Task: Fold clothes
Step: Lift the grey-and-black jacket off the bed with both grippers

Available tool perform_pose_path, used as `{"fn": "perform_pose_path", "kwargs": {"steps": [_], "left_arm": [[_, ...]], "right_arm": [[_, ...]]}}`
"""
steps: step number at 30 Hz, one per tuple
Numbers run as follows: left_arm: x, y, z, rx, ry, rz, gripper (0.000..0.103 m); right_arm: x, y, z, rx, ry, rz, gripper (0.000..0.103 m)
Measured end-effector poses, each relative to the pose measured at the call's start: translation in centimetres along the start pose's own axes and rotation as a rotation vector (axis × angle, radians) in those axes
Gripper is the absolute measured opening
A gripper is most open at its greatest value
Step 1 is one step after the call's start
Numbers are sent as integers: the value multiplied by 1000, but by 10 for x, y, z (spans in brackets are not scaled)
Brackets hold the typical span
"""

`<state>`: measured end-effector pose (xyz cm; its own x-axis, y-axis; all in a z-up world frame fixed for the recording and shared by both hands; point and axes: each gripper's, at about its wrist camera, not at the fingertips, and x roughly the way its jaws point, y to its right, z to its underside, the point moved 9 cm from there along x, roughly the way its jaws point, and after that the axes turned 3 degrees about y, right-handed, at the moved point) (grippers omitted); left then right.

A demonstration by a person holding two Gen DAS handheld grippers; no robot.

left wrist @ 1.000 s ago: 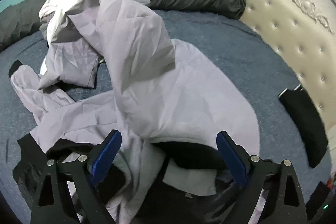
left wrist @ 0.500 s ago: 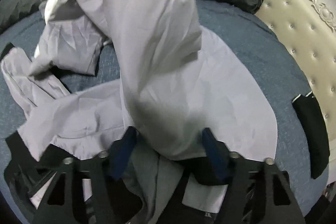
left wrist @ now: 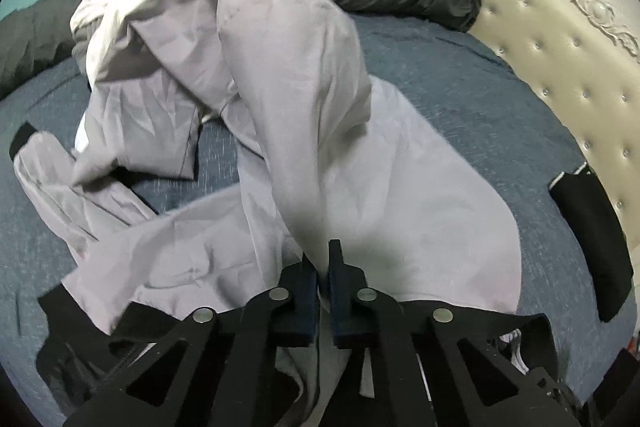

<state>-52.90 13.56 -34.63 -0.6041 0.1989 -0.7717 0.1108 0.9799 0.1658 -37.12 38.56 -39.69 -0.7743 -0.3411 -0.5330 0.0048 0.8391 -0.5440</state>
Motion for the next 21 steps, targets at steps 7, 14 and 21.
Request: {"fn": "perform_pose_path", "kwargs": {"steps": [7,14,21], "left_arm": [[-52,-3,-17,32,46,12,3],[-133,-20,-21,18,108,17,3],[-219,-37,-19,-29,185,35,3]], "right_arm": [[-5,-9,-9,-30,15,-34,5],[-33,-41,-22,-119,62,-86,4],[-82,-92,-50,-244,105,-107,4]]}}
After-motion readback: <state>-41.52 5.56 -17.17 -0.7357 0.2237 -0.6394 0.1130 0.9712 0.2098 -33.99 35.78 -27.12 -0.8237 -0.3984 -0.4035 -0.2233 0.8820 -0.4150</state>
